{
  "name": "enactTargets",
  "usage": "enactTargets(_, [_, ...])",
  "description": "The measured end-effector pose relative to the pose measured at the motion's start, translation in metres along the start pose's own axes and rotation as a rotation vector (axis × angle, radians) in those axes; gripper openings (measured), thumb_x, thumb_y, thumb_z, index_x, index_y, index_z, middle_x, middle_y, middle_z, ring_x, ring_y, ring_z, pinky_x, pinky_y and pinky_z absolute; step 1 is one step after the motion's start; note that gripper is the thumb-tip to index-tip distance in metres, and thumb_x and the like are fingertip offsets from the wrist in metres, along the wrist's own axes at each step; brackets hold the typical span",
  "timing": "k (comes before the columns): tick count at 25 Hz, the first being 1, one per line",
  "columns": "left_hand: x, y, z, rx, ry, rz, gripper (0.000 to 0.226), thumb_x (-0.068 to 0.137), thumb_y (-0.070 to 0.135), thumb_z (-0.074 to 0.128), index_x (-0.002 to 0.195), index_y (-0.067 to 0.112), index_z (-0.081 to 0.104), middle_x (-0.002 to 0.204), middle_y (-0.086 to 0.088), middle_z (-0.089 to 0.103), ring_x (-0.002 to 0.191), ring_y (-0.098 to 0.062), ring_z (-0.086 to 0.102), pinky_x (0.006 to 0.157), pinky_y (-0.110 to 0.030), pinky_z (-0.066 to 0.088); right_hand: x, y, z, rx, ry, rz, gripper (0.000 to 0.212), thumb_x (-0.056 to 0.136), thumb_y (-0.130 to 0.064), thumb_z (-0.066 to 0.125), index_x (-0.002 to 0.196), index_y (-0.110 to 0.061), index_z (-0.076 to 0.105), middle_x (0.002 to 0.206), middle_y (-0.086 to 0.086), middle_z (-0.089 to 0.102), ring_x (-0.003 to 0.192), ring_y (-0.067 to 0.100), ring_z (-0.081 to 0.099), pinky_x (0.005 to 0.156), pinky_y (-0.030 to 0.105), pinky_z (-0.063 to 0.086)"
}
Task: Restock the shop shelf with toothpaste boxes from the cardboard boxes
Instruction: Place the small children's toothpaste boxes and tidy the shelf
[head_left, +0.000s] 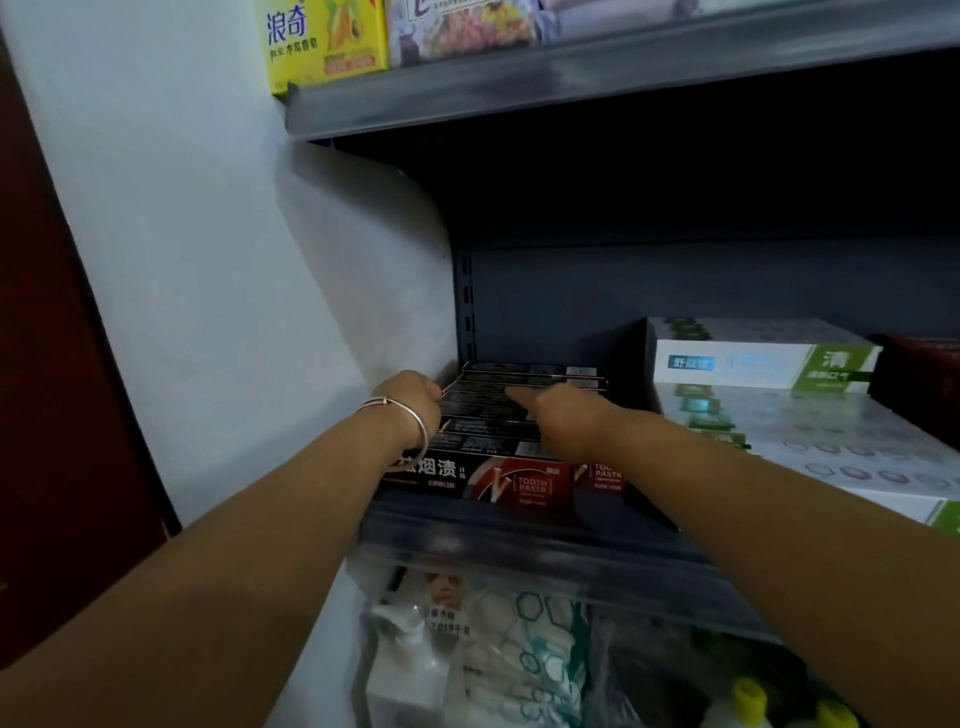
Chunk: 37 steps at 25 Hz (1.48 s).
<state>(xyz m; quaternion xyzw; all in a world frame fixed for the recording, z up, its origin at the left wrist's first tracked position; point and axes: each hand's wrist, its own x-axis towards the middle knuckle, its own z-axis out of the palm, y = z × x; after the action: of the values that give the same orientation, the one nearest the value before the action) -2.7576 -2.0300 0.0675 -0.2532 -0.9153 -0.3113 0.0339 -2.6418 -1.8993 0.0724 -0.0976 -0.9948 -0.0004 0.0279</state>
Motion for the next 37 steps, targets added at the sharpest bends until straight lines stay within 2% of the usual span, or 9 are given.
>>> enactTargets(2, [0.008, -0.006, 0.0, 0.045, -0.012, 0.007, 0.032, 0.09, -0.004, 0.046, 0.115, 0.005, 0.064, 0.122, -0.015, 0.062, 0.115, -0.03, 0.056, 0.101, -0.029, 0.04, 0.012, -0.007, 0.004, -0.019, -0.019, -0.006, 0.062, 0.091, 0.002, 0.043, 0.148, -0.012, 0.021, 0.131, 0.017, 0.05, 0.111, 0.03, 0.054, 0.082, 0.034, 0.047])
enactTargets(4, [0.015, -0.008, -0.001, 0.087, -0.032, 0.013, 0.034, 0.091, -0.002, 0.045, 0.12, 0.005, 0.06, 0.125, -0.015, 0.059, 0.117, -0.03, 0.054, 0.103, -0.031, 0.04, 0.018, -0.01, 0.005, -0.055, -0.043, 0.005, 0.05, 0.092, -0.001, 0.043, 0.14, -0.007, 0.033, 0.128, 0.016, 0.052, 0.112, 0.03, 0.054, 0.078, 0.032, 0.043])
enactTargets(8, [0.024, -0.011, -0.001, 0.142, -0.063, 0.019, 0.036, 0.092, -0.002, 0.042, 0.125, 0.001, 0.056, 0.13, -0.017, 0.054, 0.121, -0.032, 0.05, 0.107, -0.036, 0.038, 0.014, -0.001, 0.003, -0.131, -0.032, 0.051, 0.033, 0.092, -0.003, 0.044, 0.125, -0.006, 0.049, 0.123, 0.013, 0.055, 0.109, 0.029, 0.056, 0.084, 0.035, 0.048])
enactTargets(13, [0.03, -0.025, 0.001, 0.217, -0.109, -0.009, 0.038, 0.091, 0.001, 0.042, 0.127, 0.004, 0.055, 0.131, -0.015, 0.055, 0.122, -0.031, 0.05, 0.107, -0.037, 0.039, 0.007, 0.006, 0.002, -0.193, -0.048, 0.093, 0.039, 0.091, -0.004, 0.046, 0.13, -0.01, 0.05, 0.123, 0.011, 0.056, 0.109, 0.027, 0.058, 0.089, 0.038, 0.051])
enactTargets(16, [0.034, -0.029, 0.003, 0.237, -0.145, -0.021, 0.037, 0.09, 0.006, 0.043, 0.123, 0.007, 0.058, 0.125, -0.013, 0.06, 0.115, -0.031, 0.056, 0.102, -0.038, 0.043, 0.012, 0.002, 0.003, -0.171, -0.032, 0.081, 0.044, 0.091, -0.001, 0.043, 0.132, -0.013, 0.051, 0.127, 0.01, 0.055, 0.112, 0.028, 0.056, 0.092, 0.041, 0.051])
enactTargets(20, [0.036, -0.028, 0.007, 0.233, -0.186, 0.01, 0.037, 0.09, 0.002, 0.043, 0.122, 0.005, 0.06, 0.123, -0.015, 0.061, 0.114, -0.032, 0.056, 0.103, -0.037, 0.043, 0.019, -0.004, 0.008, -0.167, -0.043, 0.081, 0.04, 0.09, -0.002, 0.043, 0.125, -0.013, 0.058, 0.122, 0.011, 0.058, 0.108, 0.029, 0.058, 0.09, 0.042, 0.052])
enactTargets(26, [0.038, -0.029, 0.002, 0.292, -0.184, 0.03, 0.033, 0.091, 0.003, 0.043, 0.119, 0.003, 0.061, 0.12, -0.015, 0.063, 0.111, -0.031, 0.059, 0.1, -0.039, 0.046, 0.007, -0.016, -0.002, -0.109, 0.008, 0.006, 0.044, 0.089, -0.001, 0.042, 0.125, -0.019, 0.06, 0.122, 0.006, 0.061, 0.108, 0.026, 0.058, 0.09, 0.038, 0.052])
enactTargets(32, [0.036, -0.029, 0.001, 0.218, -0.184, 0.034, 0.032, 0.091, 0.005, 0.046, 0.119, 0.005, 0.061, 0.123, -0.016, 0.061, 0.115, -0.031, 0.057, 0.1, -0.036, 0.046, 0.016, -0.031, 0.003, -0.077, -0.011, -0.021, 0.042, 0.091, -0.002, 0.04, 0.125, -0.016, 0.059, 0.125, 0.01, 0.059, 0.113, 0.028, 0.055, 0.095, 0.04, 0.048])
enactTargets(37, [0.038, -0.035, 0.003, 0.108, -0.179, 0.016, 0.038, 0.088, -0.006, 0.04, 0.116, 0.004, 0.064, 0.12, -0.015, 0.063, 0.113, -0.03, 0.058, 0.104, -0.037, 0.043, 0.021, -0.039, 0.001, -0.054, -0.024, -0.028, 0.043, 0.091, -0.002, 0.04, 0.127, -0.015, 0.058, 0.127, 0.01, 0.058, 0.115, 0.029, 0.054, 0.097, 0.041, 0.047])
